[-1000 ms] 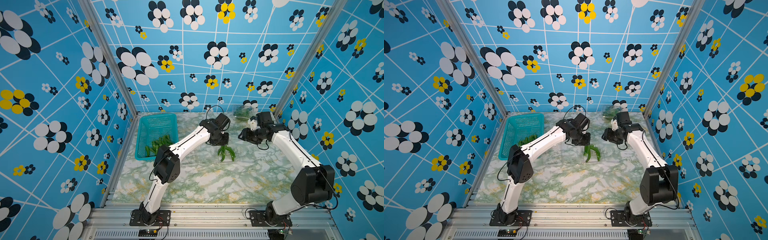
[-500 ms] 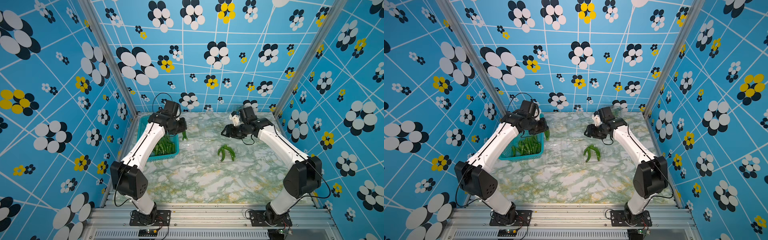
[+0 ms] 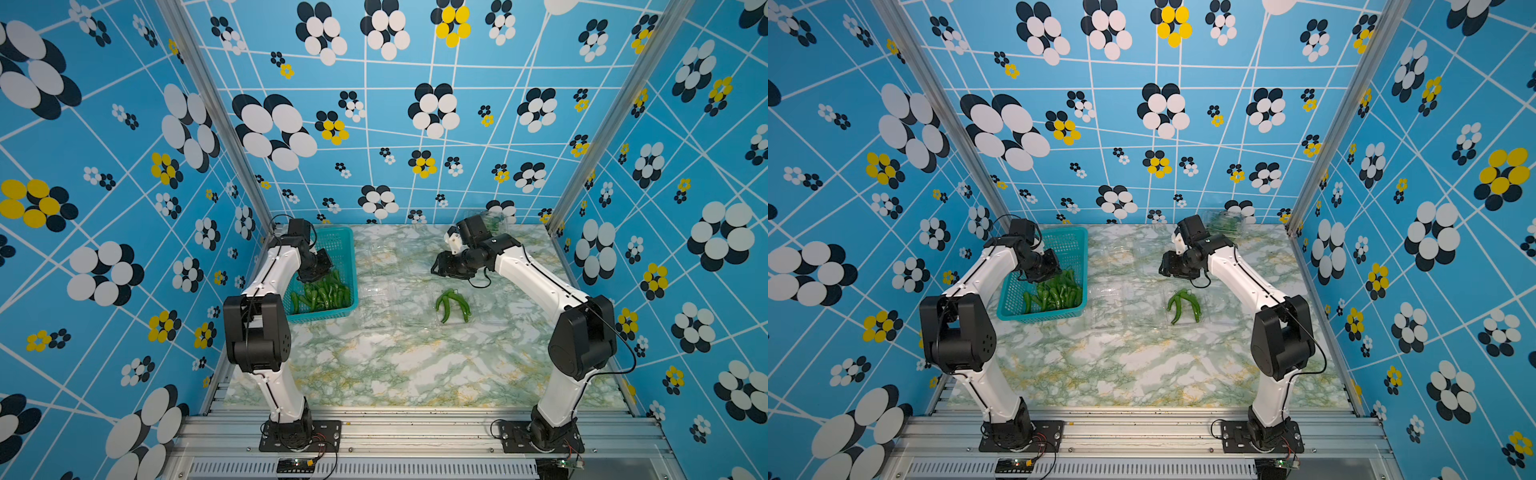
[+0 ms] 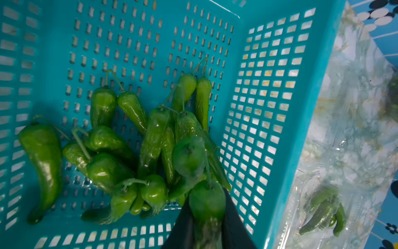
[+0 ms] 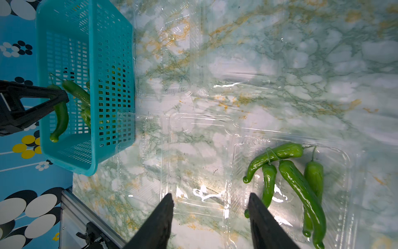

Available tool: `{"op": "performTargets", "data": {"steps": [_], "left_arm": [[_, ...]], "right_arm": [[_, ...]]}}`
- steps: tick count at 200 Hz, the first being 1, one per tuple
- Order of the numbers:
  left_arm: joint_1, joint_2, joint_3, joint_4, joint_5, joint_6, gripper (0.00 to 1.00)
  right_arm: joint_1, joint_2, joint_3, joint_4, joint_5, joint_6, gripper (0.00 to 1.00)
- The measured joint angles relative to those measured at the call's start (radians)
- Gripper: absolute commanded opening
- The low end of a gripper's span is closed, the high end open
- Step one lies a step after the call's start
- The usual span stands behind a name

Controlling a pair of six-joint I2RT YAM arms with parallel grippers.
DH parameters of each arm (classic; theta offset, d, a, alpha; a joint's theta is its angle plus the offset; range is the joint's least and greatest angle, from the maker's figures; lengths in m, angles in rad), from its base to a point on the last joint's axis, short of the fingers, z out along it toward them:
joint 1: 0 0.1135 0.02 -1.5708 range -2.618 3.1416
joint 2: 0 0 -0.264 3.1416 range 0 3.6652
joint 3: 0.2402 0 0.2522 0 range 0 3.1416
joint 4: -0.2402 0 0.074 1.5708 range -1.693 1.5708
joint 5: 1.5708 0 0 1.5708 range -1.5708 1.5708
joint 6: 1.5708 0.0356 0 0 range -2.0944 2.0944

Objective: Take small green peppers out of containers
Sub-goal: Place the green pepper in the basket.

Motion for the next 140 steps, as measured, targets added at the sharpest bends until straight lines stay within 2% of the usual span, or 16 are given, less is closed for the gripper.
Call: {"op": "performTargets", "data": {"steps": [15, 17, 24, 63, 83, 103, 140], "left_arm": [[-0.005, 0.008, 0.0, 0.002, 0.005, 0.0, 0.42], [-0.006, 0.008, 0.0, 0.002, 0.003, 0.001, 0.46], [-0.006, 0.008, 0.004, 0.002, 0.002, 0.003, 0.47], [-0.029, -0.004, 0.028, -0.002, -0.019, 0.005, 0.48], [-0.076, -0.038, 0.035, -0.026, -0.047, 0.004, 0.48], [-0.183, -0.084, 0.054, -0.05, -0.084, -0.004, 0.48], [-0.492, -0.116, 0.103, -0.055, -0.132, -0.051, 0.49]], "right_arm": [[0.0, 0.0, -0.001, 0.0, 0.014, 0.0, 0.57], [0.0, 0.0, -0.001, -0.001, 0.018, 0.0, 0.57], [0.0, 0.0, -0.002, -0.005, 0.028, -0.002, 0.57], [-0.001, -0.002, -0.013, -0.032, 0.097, -0.016, 0.57], [-0.006, -0.013, -0.051, -0.037, 0.122, -0.028, 0.57], [-0.023, -0.034, -0.103, -0.041, 0.134, -0.035, 0.57], [-0.084, -0.117, -0.225, -0.04, 0.136, -0.042, 0.57]]}}
